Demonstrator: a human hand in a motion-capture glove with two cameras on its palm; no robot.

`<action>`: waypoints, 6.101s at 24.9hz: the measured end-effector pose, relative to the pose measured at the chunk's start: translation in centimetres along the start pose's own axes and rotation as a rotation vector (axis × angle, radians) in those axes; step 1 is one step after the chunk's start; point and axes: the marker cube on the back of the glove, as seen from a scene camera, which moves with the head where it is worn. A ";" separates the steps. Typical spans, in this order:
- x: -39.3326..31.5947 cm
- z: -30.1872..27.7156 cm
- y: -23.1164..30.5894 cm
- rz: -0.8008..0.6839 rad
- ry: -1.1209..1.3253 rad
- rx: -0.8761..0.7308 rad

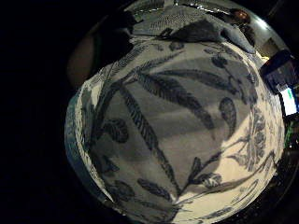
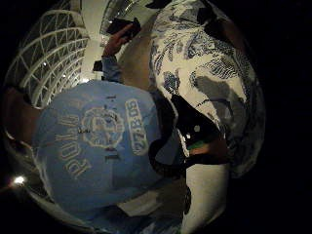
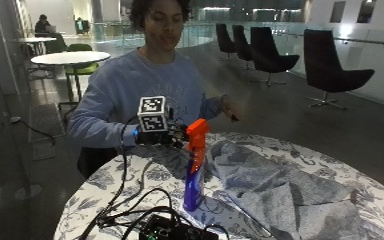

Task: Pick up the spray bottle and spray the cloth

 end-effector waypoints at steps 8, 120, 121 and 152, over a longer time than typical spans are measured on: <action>0.1 -0.7 -0.6 0.005 0.004 0.036; 12.5 -12.5 -14.4 0.715 -0.940 0.218; 12.4 -12.4 -14.4 0.718 -0.943 0.218; 11.5 -10.6 -14.7 0.766 -0.973 0.214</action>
